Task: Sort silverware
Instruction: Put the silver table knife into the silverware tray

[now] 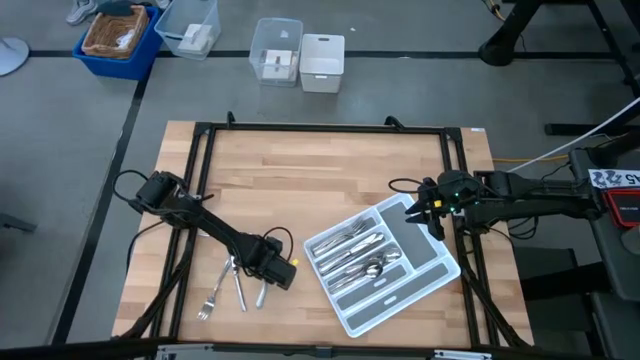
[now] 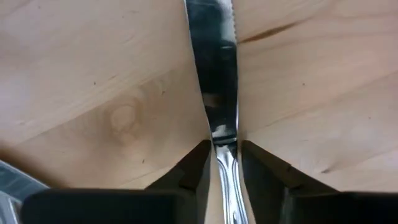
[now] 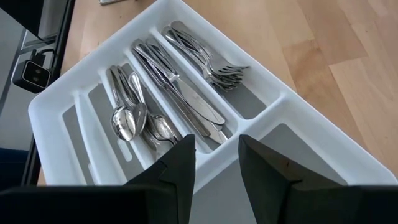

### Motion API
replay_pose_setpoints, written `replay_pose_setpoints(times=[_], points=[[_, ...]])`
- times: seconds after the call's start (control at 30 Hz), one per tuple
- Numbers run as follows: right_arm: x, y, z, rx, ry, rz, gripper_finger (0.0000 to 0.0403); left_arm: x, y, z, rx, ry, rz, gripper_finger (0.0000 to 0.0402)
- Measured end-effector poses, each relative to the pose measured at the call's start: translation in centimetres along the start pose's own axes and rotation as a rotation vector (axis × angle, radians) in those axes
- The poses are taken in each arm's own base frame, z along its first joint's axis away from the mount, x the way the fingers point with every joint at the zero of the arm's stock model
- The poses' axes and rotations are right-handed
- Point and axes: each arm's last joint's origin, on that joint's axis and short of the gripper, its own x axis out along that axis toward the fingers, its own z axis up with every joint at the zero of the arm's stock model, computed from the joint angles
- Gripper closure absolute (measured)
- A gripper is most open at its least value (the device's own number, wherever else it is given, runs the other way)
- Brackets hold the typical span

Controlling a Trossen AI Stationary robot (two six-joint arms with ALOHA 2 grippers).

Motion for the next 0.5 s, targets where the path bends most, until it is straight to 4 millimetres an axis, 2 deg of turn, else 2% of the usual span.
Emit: replay_pose_setpoints(times=[0.2, 0.5], points=[[0.01, 0.00, 0.00, 0.000, 0.001, 0.000, 0.0278, 0.03, 0.03, -0.01, 0.022, 0.000, 0.003, 0.0386], [0.00, 0.00, -0.01, 0.000, 0.001, 0.000, 0.0278, -0.13, -0.21, -0.02, 0.035, -0.001, -0.006, 0.0372]])
